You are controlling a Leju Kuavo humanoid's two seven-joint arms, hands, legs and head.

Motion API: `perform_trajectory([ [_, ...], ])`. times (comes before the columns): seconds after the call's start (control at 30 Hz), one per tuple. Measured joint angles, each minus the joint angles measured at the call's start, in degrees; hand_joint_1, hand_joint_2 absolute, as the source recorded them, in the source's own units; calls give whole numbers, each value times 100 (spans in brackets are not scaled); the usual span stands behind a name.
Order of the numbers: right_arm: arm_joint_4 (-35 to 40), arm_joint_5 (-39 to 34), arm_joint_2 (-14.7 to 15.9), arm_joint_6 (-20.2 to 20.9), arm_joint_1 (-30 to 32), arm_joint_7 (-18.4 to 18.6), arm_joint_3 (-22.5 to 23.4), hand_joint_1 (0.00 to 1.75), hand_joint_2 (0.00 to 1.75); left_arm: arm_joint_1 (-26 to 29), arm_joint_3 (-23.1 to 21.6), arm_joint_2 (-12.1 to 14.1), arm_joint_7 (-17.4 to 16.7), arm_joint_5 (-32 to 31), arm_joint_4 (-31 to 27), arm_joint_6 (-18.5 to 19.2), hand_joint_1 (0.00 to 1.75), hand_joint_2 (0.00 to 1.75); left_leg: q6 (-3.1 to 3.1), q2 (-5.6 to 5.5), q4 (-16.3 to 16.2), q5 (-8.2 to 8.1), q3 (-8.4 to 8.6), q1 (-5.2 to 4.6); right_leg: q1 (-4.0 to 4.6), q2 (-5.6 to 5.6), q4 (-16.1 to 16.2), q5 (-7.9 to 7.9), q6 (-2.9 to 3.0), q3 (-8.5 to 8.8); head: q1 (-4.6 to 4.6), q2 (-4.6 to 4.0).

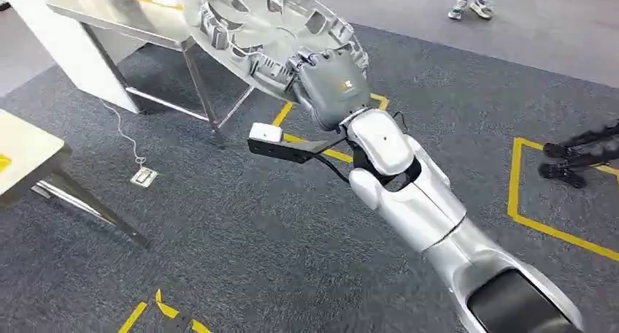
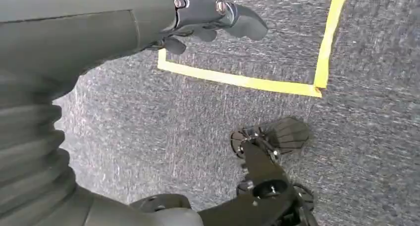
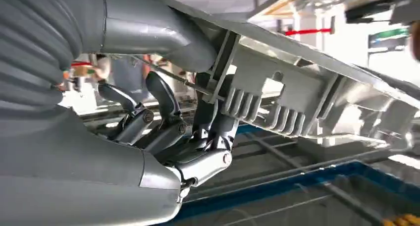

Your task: Take the parts from the cabinet and place them on the table.

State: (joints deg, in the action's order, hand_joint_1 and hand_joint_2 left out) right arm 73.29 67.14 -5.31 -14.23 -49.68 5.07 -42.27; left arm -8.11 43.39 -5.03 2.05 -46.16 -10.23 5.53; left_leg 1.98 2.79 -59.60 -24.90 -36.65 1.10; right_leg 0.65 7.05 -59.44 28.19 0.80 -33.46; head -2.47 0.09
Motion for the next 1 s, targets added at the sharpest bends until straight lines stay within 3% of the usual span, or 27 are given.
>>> perform_trajectory([
  [0.07, -9, -4, -2, -6, -22, 2, 0, 175, 175, 5, 20, 7, -2, 0, -2, -4, 0, 175, -86, -150, 7, 10, 1, 2, -33, 105, -2, 45, -65, 38, -2, 0],
  [0.1, -11, -2, -4, -7, -30, 2, 0, 175, 175, 9, 20, 4, -4, 0, -2, -7, 0, 175, -115, -221, 16, 22, 5, 24, -74, -230, -93, 121, -119, 29, 2, 0],
  [0.13, -11, -7, -7, -7, -38, 2, 0, 175, 175, -4, 22, 9, -5, 0, -2, -7, 0, 175, -145, -279, 16, 31, -1, 33, -107, -504, -356, 297, -128, -96, 4, 0],
  [0.17, -20, -9, 0, -9, -38, 4, 0, 175, 175, -19, 22, 13, -4, 0, -7, -11, 0, 175, -166, -339, 16, 36, -6, 35, -106, -625, -776, 510, -135, -298, 19, 0],
  [0.2, -37, -9, 9, -11, -35, 4, 0, 175, 175, -26, 22, 15, -4, 0, -7, -15, 0, 175, -177, -431, 15, 36, -13, 28, -106, -667, -1310, 726, -143, -567, 28, 0],
  [0.23, -54, -9, 11, -11, -30, 2, 0, 175, 175, -24, 22, 15, -4, 0, -7, -15, 0, 175, -182, -513, 13, 39, -17, 15, -105, -673, -1689, 836, -138, -777, 31, 0],
  [0.27, -68, -13, 11, -13, -28, 2, 0, 175, 175, -13, 24, 15, -7, 0, -4, -15, 0, 175, -183, -597, 11, 41, -18, 8, -103, -675, -1847, 814, -125, -890, 28, 0],
  [0.3, -85, -15, 11, -13, -30, 2, 0, 175, 175, -2, 26, 15, -7, 0, -4, -15, 0, 175, -181, -689, 9, 45, -18, 4, -98, -688, -1715, 654, -97, -863, 31, 0],
  [0.37, -101, -26, 11, -13, -36, 0, 0, 175, 175, 3, 26, 15, -7, 2, -2, -18, 0, 175, -163, -872, 1, 56, -17, 6, -91, -806, -798, 107, -21, -456, 37, 0],
  [0.4, -103, -33, 11, -15, -50, -18, 0, 175, 175, 2, 26, 9, -7, 2, -2, -17, 0, 175, -146, -949, 1, 67, -19, 17, -92, -1024, -294, -119, 16, -216, 37, 0],
  [0.43, -111, -39, 11, -22, -64, -35, 0, 175, 175, 4, 28, 2, -7, 4, -4, -24, 0, 175, -104, -1005, 1, 83, -46, 21, -103, -1306, -95, -50, 7, -131, 28, 0],
  [0.5, -125, -48, 4, -46, -91, -52, 0, 175, 175, 7, 31, 9, 0, 7, -2, -42, 0, 175, -18, -1130, 28, 125, -92, 66, -43, -1140, -56, -103, -6, -138, 37, 0],
  [0.57, -138, -48, -21, -46, -98, -55, 0, 175, 175, 40, 33, 11, 2, 7, -2, -48, 0, 175, 83, -1292, 100, 171, -109, 65, -58, -986, 9, -139, 57, -108, 39, 0],
  [0.6, -144, -48, -37, -46, -100, -61, 0, 175, 175, 54, 35, 11, 2, 7, -2, -48, 0, 175, 66, -1080, 48, 143, -142, 68, -87, -886, 70, -181, 89, -83, 41, 0],
  [0.63, -146, -50, -63, -46, -104, -68, -4, 175, 175, 55, 35, 2, 2, 7, 4, -48, 0, 175, 78, -629, -134, -11, -228, 12, -73, -829, 102, -192, 152, -70, -16, 0],
  [0.67, -151, -50, -63, -46, -113, -70, -7, 175, 175, 37, 35, 2, 4, 7, 2, -50, 0, 175, 106, -429, -516, -245, -409, 13, -58, -736, 102, -193, 158, -73, -26, 0],
  [0.73, -175, -48, -61, -50, -113, -68, -7, 175, 175, 28, 35, 4, 9, 9, 2, -48, 0, 175, 152, -329, -1435, -649, -806, 25, -42, -545, 99, -179, 179, -76, -24, 0],
  [0.77, -188, -48, -61, -50, -113, -68, -9, 175, 175, 34, 35, 7, 7, 9, 2, -50, 0, 175, 172, -323, -1681, -698, -902, 26, -44, -459, 97, -177, 177, -79, -26, 0],
  [0.8, -201, -48, -61, -50, -113, -66, -11, 175, 175, 43, 35, 7, 7, 9, 2, -50, 0, 175, 184, -310, -1629, -622, -854, 30, -46, -375, 96, -175, 174, -79, -26, 0],
  [0.83, -212, -50, -61, -50, -113, -66, -9, 175, 175, 48, 35, 15, 7, 9, 2, -50, 0, 175, 196, -283, -1312, -446, -661, 36, -51, -291, 90, -168, 163, -80, -24, 0],
  [0.87, -221, -52, -61, -48, -114, -68, -11, 175, 175, 48, 35, 22, 7, 9, 2, -50, 0, 175, 204, -205, -797, -224, -358, 38, -59, -212, 76, -155, 143, -79, -24, 0],
  [0.9, -225, -55, -63, -48, -115, -70, -11, 175, 175, 43, 35, 22, 7, 9, -4, -50, 0, 175, 207, 7, -243, -28, -29, 35, -58, -151, 39, -130, 107, -76, -26, 0],
  [0.93, -225, -57, -63, -50, -119, -72, -9, 175, 175, 22, 35, 17, 7, 9, -2, -50, 0, 175, 152, 257, 0, -98, 115, -26, -11, -94, 3, -94, 59, -93, -37, 0],
  [0.97, -232, -59, -59, -48, -125, -74, -11, 175, 175, 19, 35, 20, 9, 9, -4, -50, 0, 175, 46, 143, 30, -30, 96, -10, 3, -43, -26, -81, 40, -92, -11, 0],
  [1.0, -231, -63, -59, -55, -131, -85, -11, 175, 175, 20, 35, 22, 7, 9, -2, -48, 0, 175, 6, 78, 13, -36, 72, -21, 8, 0, -11, -87, 25, -81, 2, 0],
])
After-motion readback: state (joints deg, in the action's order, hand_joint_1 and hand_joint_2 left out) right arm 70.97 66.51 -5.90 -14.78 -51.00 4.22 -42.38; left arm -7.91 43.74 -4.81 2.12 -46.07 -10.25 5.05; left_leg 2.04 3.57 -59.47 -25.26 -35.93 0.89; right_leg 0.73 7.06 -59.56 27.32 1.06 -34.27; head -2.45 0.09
